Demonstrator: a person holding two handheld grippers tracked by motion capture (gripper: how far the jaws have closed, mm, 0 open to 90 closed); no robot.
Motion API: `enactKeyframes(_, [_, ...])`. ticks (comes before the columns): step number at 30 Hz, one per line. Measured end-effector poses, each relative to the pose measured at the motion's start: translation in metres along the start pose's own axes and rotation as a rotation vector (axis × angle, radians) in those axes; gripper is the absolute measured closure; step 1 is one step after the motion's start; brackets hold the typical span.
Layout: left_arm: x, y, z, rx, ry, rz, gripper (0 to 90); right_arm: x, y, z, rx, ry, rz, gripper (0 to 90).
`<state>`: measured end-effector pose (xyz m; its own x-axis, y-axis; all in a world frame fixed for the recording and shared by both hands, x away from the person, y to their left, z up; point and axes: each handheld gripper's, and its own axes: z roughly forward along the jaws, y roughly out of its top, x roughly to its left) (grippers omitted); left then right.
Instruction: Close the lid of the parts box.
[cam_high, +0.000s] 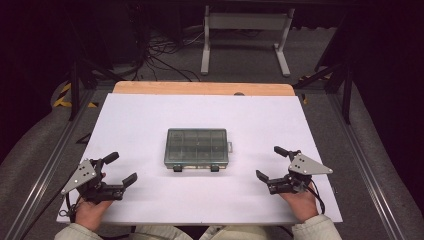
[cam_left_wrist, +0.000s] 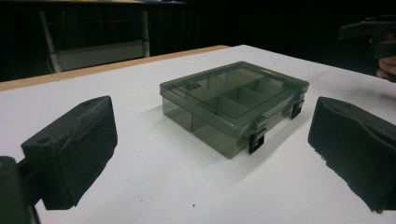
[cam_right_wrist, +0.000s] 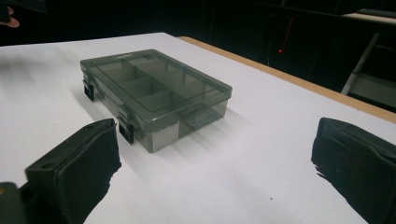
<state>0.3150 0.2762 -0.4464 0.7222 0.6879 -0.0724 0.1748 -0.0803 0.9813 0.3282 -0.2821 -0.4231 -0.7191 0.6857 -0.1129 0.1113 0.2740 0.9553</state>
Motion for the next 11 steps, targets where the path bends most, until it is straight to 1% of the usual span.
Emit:
enactKeyframes(2, [0.0005, -0.0005, -0.0005, 0.003, 0.002, 0.001, 2.1, -0.0004, -0.0007, 0.0003, 0.001, -0.002, -0.001, 1.2])
enactKeyframes(3, [0.0005, -0.0013, -0.0003, -0.002, 0.012, 0.003, 2.1, -0.0006, -0.0011, 0.0006, 0.002, -0.003, 0.003, 1.1])
enactKeyframes(4, [0.001, -0.0014, -0.0009, 0.009, 0.009, 0.01, 2.1, -0.0007, -0.0011, 0.0003, 0.002, -0.004, 0.006, 1.2])
enactKeyframes(9, [0.0002, -0.0022, -0.0006, 0.01, 0.01, 0.009, 2.1, -0.0007, -0.0013, 0.0007, 0.006, -0.004, 0.01, 1.2])
enactKeyframes(11, [0.0001, -0.0021, -0.0008, 0.012, 0.008, 0.01, 2.1, -0.0009, -0.0009, 0.0005, -0.002, -0.006, 0.007, 1.2])
